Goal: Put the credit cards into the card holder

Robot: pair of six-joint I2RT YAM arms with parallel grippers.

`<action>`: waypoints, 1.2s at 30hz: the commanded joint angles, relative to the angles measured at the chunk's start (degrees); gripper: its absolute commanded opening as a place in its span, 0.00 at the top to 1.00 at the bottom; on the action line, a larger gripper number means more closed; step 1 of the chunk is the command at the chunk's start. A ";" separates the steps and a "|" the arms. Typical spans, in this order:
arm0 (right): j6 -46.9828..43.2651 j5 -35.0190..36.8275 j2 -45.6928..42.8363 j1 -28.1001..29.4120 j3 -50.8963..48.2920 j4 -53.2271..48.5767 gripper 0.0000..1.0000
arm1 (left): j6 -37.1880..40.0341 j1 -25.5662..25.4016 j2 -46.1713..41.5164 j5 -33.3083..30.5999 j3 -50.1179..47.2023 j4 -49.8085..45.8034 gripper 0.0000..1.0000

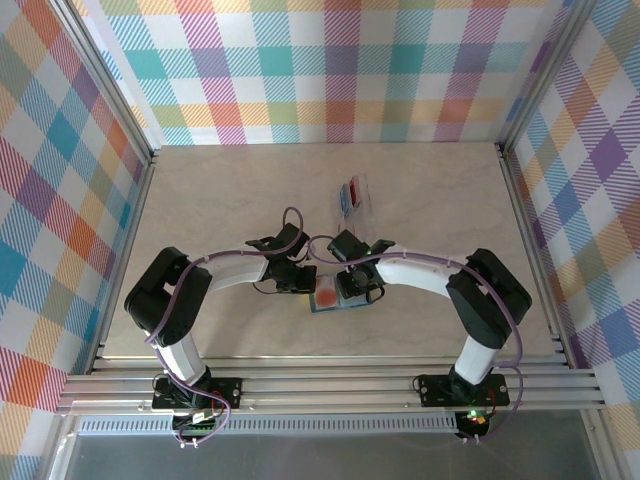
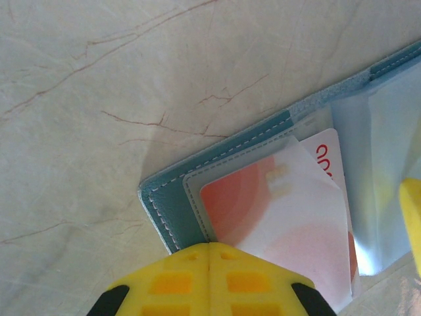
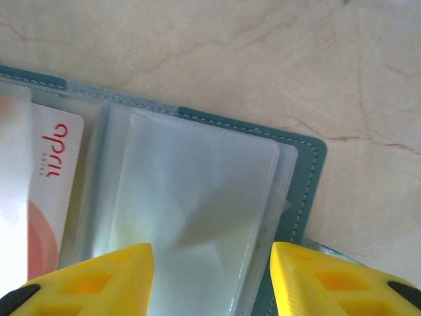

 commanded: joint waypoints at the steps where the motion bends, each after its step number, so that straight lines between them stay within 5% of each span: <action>1: -0.56 2.32 -4.67 0.30 -0.13 -0.03 0.49 | 0.26 0.06 1.32 -0.64 -1.31 1.02 0.94; 23: -2.90 -1.55 5.42 0.17 2.09 0.23 0.49 | 0.33 0.06 1.66 -0.36 -1.24 1.10 0.94; 36: -1.57 -4.85 2.96 -0.01 0.78 1.24 0.81 | 0.32 0.02 1.75 -0.32 -1.22 1.10 0.95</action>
